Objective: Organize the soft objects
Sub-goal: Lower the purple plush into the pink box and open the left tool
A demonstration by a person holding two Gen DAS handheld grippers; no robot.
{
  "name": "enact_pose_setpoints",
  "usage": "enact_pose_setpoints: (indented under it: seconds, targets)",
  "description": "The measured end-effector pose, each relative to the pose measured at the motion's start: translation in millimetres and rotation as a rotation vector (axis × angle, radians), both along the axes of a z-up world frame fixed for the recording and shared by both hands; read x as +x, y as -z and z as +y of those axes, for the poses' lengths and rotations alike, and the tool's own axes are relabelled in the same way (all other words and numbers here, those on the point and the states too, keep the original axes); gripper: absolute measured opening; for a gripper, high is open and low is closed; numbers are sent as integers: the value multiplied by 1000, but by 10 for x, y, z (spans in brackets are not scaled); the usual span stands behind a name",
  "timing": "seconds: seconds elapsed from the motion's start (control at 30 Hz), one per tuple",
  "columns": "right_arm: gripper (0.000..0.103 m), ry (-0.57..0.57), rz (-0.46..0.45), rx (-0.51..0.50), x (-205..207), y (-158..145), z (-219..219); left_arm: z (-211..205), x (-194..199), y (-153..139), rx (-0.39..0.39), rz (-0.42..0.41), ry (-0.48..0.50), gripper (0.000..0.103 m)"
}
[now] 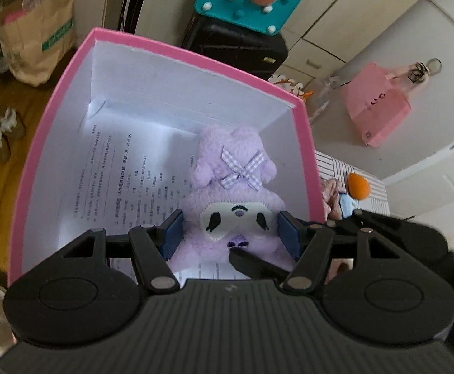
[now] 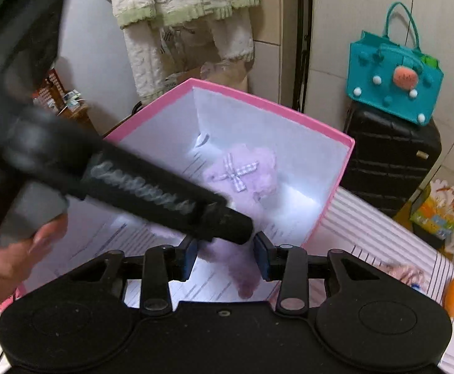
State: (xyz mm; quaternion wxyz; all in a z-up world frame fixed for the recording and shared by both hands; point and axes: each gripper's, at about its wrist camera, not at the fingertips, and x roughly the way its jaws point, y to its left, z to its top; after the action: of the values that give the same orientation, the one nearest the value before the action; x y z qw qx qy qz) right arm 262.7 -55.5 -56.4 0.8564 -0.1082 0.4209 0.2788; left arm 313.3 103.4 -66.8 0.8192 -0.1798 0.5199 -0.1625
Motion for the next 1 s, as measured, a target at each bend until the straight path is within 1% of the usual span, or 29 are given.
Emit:
enact_pose_setpoints:
  seconds: [0.07,0.17,0.33,0.4,0.47,0.5,0.53,0.63,0.83,0.87,0.93,1.0]
  targets:
    - [45,-4,-17,-18,31,22,65,40,84,39,-12,19,-4,64]
    - [44,-16,-7,-18,116,63,107,76,113,69,4,27,-20,64]
    - [44,-48,-84,-152,61,153,330,116,170,174,-13,59,-37,64]
    - [45,-58,-114,-204,18,181,390,128,191,217,-19,71,-43,67]
    - [45,-64,-134,-226,-26,183,393,143,190,239,-26,78,-57,69]
    - [45,-63,-146,-235,-51,180,389,156,160,232,-25,72,-59,72]
    - [45,-65,-161,-238,-85,166,376,156,125,212,-22,53,-61,77]
    - [46,-77,-148,-186,-171,86,278,129,9,117,14,-10,-40,78]
    - [47,-68,-80,1,-387,-183,-104,120,-296,-151,98,-110,41,78]
    - [47,-66,-71,27,-440,-232,-163,129,-351,-199,102,-121,52,78]
    - [48,-72,-69,62,-539,-318,-274,146,-447,-282,103,-141,58,78]
    - [48,-78,-70,88,-659,-419,-375,147,-547,-375,126,-170,67,78]
